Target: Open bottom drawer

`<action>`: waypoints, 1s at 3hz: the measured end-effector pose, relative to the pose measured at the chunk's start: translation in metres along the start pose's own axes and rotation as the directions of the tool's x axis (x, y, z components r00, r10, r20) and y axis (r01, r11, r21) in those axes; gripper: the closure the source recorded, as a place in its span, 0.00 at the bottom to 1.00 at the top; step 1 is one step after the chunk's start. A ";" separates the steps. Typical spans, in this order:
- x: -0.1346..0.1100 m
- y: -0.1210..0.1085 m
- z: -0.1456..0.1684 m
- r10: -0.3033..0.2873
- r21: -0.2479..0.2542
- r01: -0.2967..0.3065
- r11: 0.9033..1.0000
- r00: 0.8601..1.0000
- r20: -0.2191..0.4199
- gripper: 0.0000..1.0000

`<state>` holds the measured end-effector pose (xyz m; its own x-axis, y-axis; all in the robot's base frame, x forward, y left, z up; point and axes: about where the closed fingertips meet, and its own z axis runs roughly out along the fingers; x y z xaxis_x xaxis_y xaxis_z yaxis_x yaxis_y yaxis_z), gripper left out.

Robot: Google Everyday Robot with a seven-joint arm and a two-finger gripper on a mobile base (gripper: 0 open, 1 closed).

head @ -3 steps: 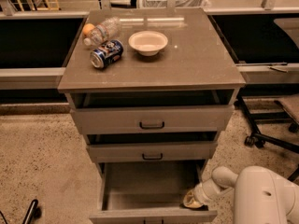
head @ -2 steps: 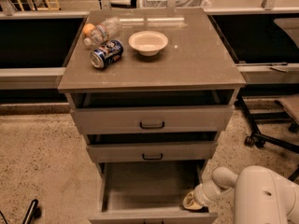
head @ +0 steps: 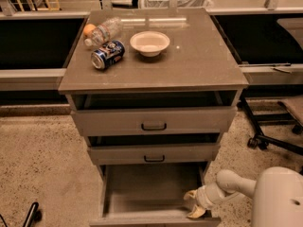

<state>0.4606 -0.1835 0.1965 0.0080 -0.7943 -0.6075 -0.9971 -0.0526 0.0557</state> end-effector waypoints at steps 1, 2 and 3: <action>-0.049 -0.022 -0.033 -0.121 0.138 0.119 0.983 0.993 0.006 0.71; -0.066 -0.029 -0.051 -0.156 0.198 0.147 0.969 0.987 0.029 0.94; -0.067 -0.029 -0.051 -0.157 0.200 0.148 0.969 0.987 0.030 0.91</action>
Offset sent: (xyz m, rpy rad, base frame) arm 0.0444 0.0224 0.1118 0.0901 -0.3299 -0.0202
